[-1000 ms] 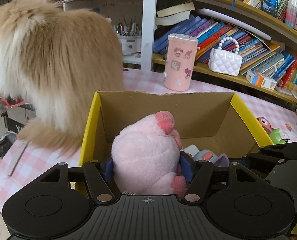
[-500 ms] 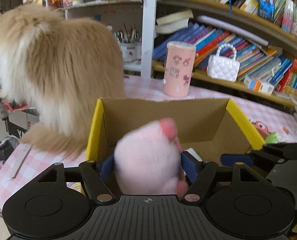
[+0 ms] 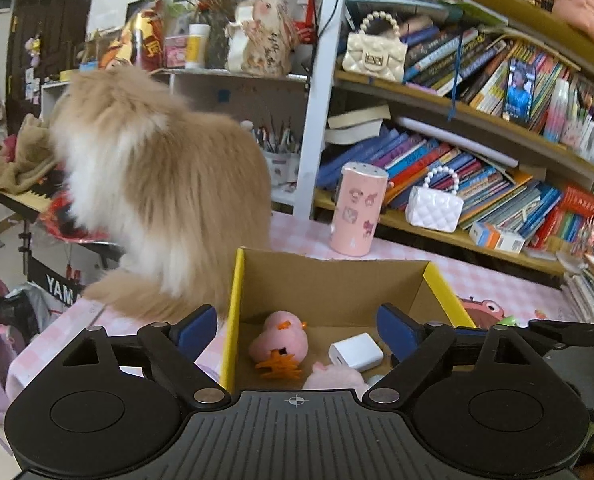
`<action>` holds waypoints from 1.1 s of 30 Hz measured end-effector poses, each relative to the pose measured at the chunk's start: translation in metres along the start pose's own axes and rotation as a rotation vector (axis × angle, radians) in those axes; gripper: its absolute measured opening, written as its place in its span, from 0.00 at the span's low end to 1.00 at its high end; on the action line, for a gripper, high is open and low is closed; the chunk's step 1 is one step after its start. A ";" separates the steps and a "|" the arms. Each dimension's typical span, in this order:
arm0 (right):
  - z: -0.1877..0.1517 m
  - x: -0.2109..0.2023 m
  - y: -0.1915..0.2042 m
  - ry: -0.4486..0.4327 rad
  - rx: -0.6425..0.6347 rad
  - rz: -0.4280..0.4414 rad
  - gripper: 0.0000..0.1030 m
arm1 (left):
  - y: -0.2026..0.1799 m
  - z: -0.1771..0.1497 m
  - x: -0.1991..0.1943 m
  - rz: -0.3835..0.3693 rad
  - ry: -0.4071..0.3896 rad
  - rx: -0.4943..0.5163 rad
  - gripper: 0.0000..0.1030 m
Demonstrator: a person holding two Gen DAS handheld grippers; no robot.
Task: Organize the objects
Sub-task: 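Open the left tool to drop the pig while the right tool releases the car, then withdraw both open tools from the box toward the remaining items on the mat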
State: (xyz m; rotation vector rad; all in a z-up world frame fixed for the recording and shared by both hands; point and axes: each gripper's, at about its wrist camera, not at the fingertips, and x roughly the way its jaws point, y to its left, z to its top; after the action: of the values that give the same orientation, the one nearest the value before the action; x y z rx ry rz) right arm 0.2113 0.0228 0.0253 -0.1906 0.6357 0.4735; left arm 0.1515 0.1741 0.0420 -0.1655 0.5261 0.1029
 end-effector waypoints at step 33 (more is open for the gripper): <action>-0.135 -0.119 0.049 0.067 0.124 -0.204 0.59 | 0.006 -0.109 -0.107 -0.025 0.160 0.060 0.87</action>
State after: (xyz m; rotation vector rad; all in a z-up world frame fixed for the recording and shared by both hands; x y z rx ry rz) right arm 0.0328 -0.0200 -0.0102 -0.1523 0.7007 0.2309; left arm 0.0058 0.1542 0.0028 -0.1226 0.6856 0.0494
